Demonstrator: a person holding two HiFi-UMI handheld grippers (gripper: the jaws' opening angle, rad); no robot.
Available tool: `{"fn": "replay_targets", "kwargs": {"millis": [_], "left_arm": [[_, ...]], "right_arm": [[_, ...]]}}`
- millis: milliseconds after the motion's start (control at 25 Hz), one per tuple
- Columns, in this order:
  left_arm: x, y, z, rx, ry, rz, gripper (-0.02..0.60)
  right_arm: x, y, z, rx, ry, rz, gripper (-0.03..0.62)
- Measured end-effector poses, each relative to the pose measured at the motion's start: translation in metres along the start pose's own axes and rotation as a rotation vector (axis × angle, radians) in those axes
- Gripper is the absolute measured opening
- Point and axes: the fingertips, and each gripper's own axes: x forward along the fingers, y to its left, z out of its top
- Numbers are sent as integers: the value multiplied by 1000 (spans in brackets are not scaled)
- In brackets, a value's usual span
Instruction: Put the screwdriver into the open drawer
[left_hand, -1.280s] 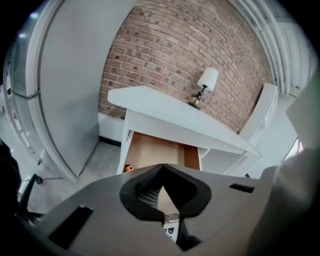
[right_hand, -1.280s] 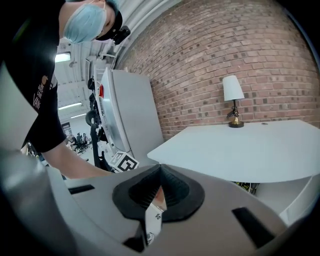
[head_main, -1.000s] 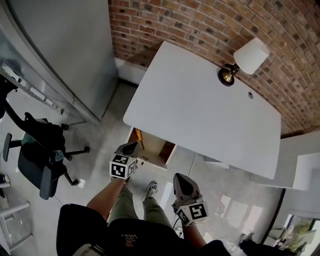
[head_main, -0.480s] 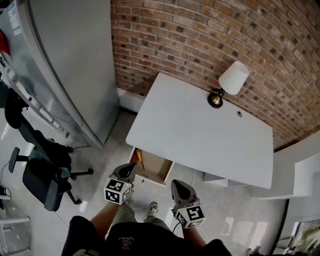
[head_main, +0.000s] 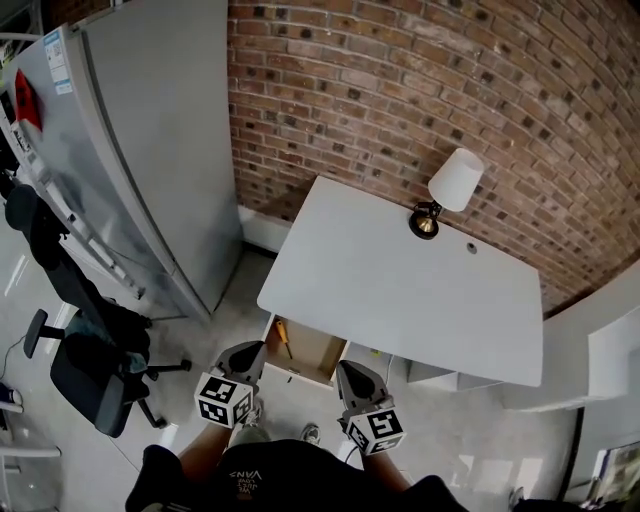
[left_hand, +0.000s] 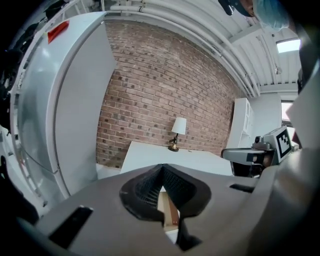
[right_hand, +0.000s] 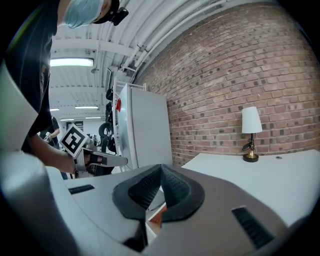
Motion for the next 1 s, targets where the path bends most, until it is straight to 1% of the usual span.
{"fn": "replay_targets", "kwargs": {"millis": [200,400,680,800,1000], "left_arm": [[-12,1,7,46,11,6,8],[-22,7,23,71,-11,17,8],[-33,13,41,70,-66,30,8],[-35,14,43,74,-73,26,8],[-36,7,60,80,-106,11,8]], "right_arm": [[11,11,11,0,-18,30,-5],[22,17,21,-10,-34,49,-5],[29,15,26,-35,-43,51,-5],[32,14,25,-41,-48,49,-5],[37,16,29,-43,-55,49,-5]]}}
